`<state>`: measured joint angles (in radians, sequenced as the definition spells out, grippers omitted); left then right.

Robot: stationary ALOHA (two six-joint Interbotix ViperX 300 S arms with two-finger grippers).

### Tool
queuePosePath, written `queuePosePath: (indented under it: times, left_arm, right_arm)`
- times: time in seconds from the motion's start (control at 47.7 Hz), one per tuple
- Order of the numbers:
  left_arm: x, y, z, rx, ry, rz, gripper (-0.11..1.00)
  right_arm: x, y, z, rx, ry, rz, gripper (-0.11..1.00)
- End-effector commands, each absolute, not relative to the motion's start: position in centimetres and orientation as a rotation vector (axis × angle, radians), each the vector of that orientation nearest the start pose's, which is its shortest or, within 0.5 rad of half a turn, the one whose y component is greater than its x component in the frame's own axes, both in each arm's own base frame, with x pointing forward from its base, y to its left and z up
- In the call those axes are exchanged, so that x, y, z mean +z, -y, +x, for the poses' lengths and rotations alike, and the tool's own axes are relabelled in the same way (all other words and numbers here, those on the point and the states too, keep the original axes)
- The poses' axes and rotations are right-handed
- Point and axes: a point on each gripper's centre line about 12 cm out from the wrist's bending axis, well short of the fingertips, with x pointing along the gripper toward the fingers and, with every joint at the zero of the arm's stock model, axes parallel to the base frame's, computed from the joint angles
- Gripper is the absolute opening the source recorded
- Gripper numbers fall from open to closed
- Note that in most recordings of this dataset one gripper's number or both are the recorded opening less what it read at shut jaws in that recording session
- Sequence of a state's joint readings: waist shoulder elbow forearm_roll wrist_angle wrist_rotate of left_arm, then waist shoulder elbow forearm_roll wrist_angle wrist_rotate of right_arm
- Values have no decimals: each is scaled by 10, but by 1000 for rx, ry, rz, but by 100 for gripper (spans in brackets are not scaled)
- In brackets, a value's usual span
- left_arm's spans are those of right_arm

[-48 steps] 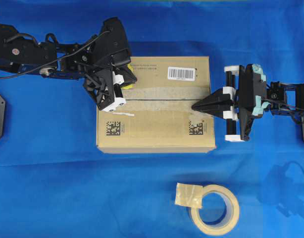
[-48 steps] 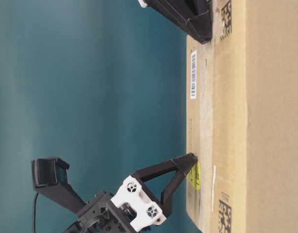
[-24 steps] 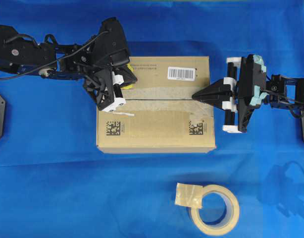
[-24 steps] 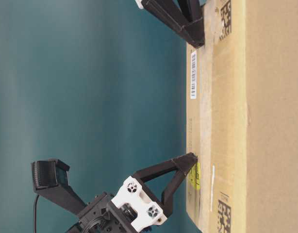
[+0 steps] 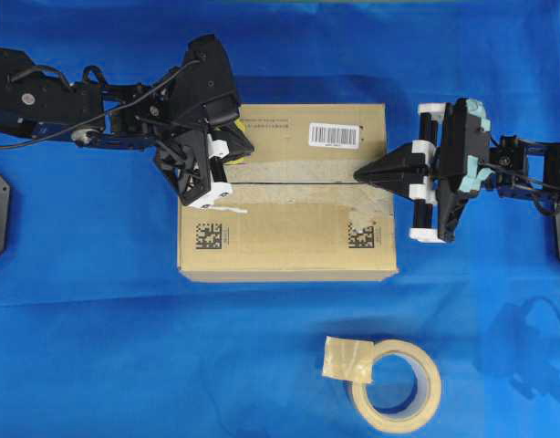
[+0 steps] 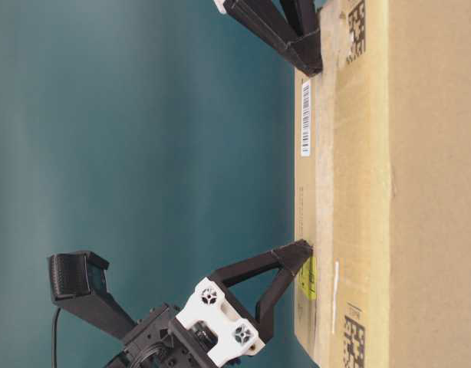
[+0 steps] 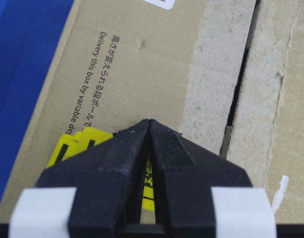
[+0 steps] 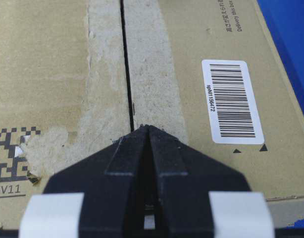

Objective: Close the cardboard box.
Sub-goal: 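Press both grippers on the closed top flaps along the seam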

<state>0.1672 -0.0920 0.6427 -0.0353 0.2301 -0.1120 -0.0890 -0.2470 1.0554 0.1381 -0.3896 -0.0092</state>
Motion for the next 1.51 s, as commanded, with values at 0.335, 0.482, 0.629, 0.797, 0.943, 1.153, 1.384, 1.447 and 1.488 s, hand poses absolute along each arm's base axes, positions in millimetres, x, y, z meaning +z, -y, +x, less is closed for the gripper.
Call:
queuePosePath:
  times: [0.335, 0.482, 0.629, 0.797, 0.943, 1.153, 1.384, 1.447, 1.488]
  left_arm:
    - [222, -35, 336, 134, -348, -155, 0]
    - [215, -22, 318, 95, -260, -141, 0]
    - [206, -13, 311, 68, -223, -135, 0]
    - [196, -13, 310, 69, -208, -132, 0]
    - [185, -14, 312, 70, -202, -129, 0]
    - [168, -17, 310, 84, -209, -129, 0]
    - [158, -20, 301, 99, -208, -130, 0]
    - [158, -20, 300, 99, -208, -129, 0]
    - [158, -21, 300, 100, -206, -130, 0]
  right_arm:
    - [170, 34, 298, -168, -401, 126, 0]
    - [170, 34, 298, -168, -400, 126, 0]
    - [170, 34, 298, -168, -400, 126, 0]
    - [170, 34, 298, -169, -401, 132, 0]
    - [170, 32, 298, -165, -402, 133, 0]
    - [169, 32, 298, -163, -404, 132, 0]
    - [170, 30, 299, -158, -403, 133, 0]
    - [170, 30, 299, -158, -403, 133, 0]
    - [170, 30, 299, -157, -400, 131, 0]
